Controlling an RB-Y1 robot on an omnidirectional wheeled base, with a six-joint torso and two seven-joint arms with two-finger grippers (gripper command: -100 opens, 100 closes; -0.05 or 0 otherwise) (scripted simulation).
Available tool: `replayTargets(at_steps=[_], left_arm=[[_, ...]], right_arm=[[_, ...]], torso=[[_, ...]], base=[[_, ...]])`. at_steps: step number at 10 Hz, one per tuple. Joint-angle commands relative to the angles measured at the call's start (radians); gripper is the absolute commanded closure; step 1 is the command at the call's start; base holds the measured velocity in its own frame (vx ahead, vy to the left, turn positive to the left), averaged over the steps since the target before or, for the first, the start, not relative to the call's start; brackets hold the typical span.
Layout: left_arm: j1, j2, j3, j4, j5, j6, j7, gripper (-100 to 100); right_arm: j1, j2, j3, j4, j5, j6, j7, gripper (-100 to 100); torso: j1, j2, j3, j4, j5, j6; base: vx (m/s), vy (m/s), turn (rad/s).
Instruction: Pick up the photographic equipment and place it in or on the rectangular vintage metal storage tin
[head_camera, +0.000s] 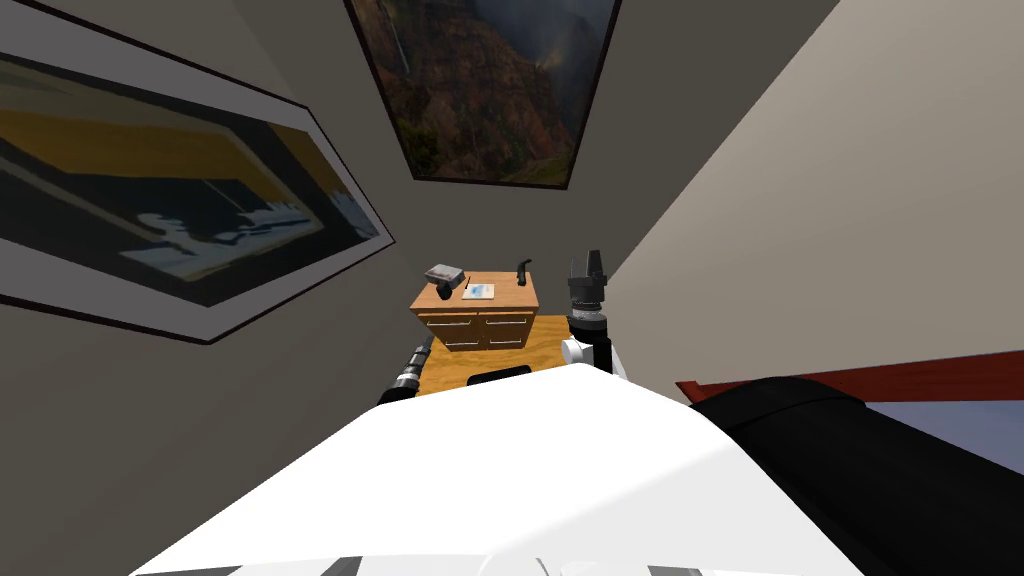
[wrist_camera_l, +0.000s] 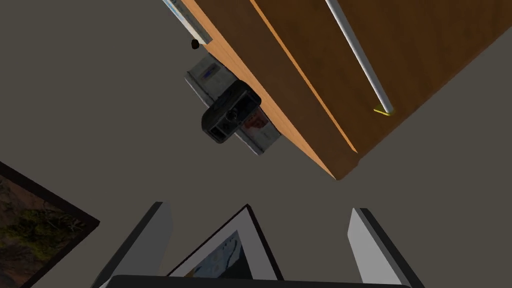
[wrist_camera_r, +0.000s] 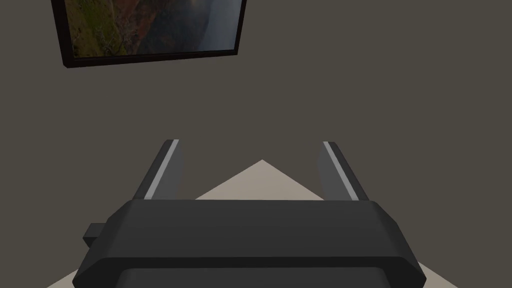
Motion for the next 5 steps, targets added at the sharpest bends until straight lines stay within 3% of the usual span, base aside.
replayTargets(at_steps=[1, 5], left_arm=[[-0.017, 0.018, -0.007, 0.040, -0.027, 0.024, -0.026, -100], [-0.097, 0.069, -0.023, 0.151, -0.084, 0.072, -0.100, -100]], right_arm=[[0.000, 0.000, 0.000, 0.000, 0.000, 0.000, 0.000, 0], [0.000, 0.000, 0.000, 0.000, 0.000, 0.000, 0.000, 0]], torso=[[0.000, 0.000, 0.000, 0.000, 0.000, 0.000], [0.001, -0.002, -0.001, 0.000, 0.000, 0.000]], base=[[-0.011, -0.033, -0.117], [0.011, -0.021, -0.091]])
